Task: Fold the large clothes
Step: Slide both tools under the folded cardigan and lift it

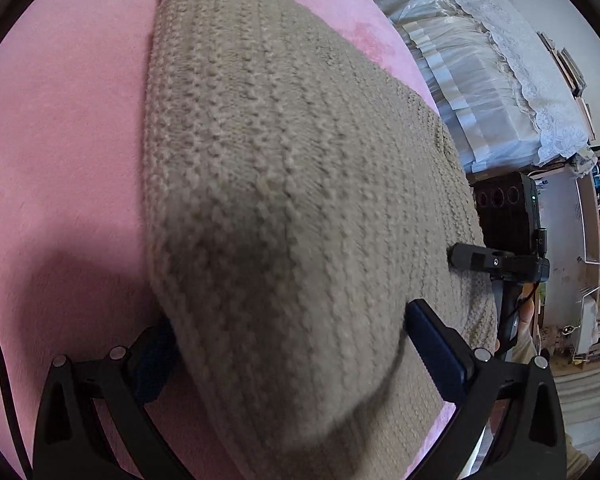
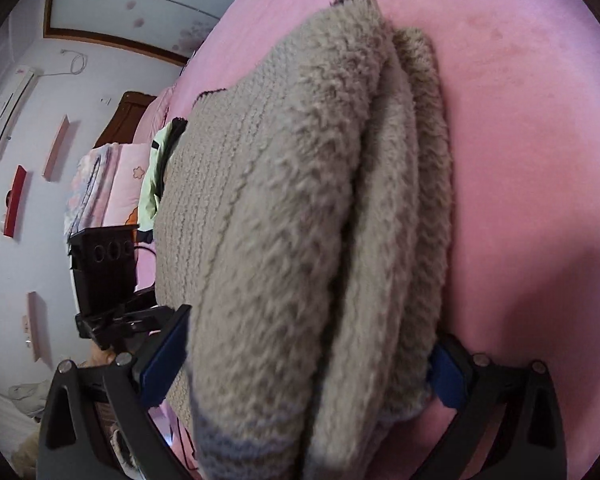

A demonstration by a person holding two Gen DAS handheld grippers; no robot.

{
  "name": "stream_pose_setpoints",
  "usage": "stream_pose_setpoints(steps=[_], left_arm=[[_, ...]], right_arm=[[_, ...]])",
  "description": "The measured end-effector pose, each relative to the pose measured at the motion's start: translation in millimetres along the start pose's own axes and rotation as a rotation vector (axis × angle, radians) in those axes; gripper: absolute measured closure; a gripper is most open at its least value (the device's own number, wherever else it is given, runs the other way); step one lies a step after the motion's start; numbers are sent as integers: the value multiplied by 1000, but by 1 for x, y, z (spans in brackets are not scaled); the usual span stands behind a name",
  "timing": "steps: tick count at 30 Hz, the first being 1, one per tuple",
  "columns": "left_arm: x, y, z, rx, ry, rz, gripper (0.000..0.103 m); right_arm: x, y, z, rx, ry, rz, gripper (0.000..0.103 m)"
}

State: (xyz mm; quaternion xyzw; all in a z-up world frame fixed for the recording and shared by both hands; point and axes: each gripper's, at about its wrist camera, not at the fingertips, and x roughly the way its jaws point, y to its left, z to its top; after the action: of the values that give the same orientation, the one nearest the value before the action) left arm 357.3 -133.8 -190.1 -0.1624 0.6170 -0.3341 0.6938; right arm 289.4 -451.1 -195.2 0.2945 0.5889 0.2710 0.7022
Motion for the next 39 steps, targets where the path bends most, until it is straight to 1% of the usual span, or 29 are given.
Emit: stream_pose_setpoints(steps=[2,5,7,9,12,14,16,17,18,19,20,21,22,23,24,25,26,29,32,33,34,36,37,39], left_arm=[[6,1,2,9,10,6,0],[10,2,5,4,27,4,0],[9,5,5,0,37,-1,0],[10,6,6,-5,49,-1,0],[10,2,8,-23,27,7,0],[10,-2,6,-29,7,19,0],[10,-3,6,-44,1,45,0],[9,-4,6,-55,-6,52,1],[7,-6,7,-61,-21,70,2],[6,-11,7,-59,-31,89,6],[4,-10,6,-53,-38,102,10],[1,-15,5,-41,-48,124,13],[-2,-16,3,-30,-52,135,19],[-6,-18,2,-18,-59,142,28],[-12,-22,2,-6,-67,147,33],[-19,-25,1,4,-75,143,40],[-27,-28,0,11,-84,135,43],[-51,-40,-6,51,-111,151,45],[-78,-45,-14,73,-124,155,46],[-93,-47,-19,82,-131,157,46],[-102,-45,-22,88,-138,159,46],[-135,-38,-31,95,-167,165,46],[-146,-38,-33,91,-178,165,46],[-183,-33,-38,87,-211,180,46]], right_arm=[[4,1,-1,-12,8,-19,0],[6,9,-9,-55,-22,-63,0],[7,13,-14,-82,-48,-76,0],[7,14,-16,-95,-51,-75,0],[2,17,-22,-93,-78,-83,0],[3,22,-22,-99,-86,-86,2],[-1,25,-24,-90,-94,-70,15],[1,29,-23,-91,-101,-73,18],[-1,32,-24,-97,-109,-77,24],[-4,35,-26,-103,-119,-89,29],[-7,39,-28,-106,-134,-101,32],[-12,42,-30,-105,-148,-107,36],[-16,48,-32,-99,-162,-110,39],[-20,52,-33,-103,-173,-111,40],[-25,58,-35,-114,-188,-116,42],[-27,67,-38,-122,-201,-122,43],[-30,75,-41,-129,-210,-127,43],[-38,98,-48,-141,-228,-117,45],[-41,129,-59,-157,-233,-120,46],[-42,138,-62,-161,-234,-121,46],[-42,154,-65,-177,-237,-122,46],[-38,183,-68,-195,-244,-112,46],[-35,201,-68,-213,-248,-103,46],[-30,229,-65,-234,-251,-84,46]])
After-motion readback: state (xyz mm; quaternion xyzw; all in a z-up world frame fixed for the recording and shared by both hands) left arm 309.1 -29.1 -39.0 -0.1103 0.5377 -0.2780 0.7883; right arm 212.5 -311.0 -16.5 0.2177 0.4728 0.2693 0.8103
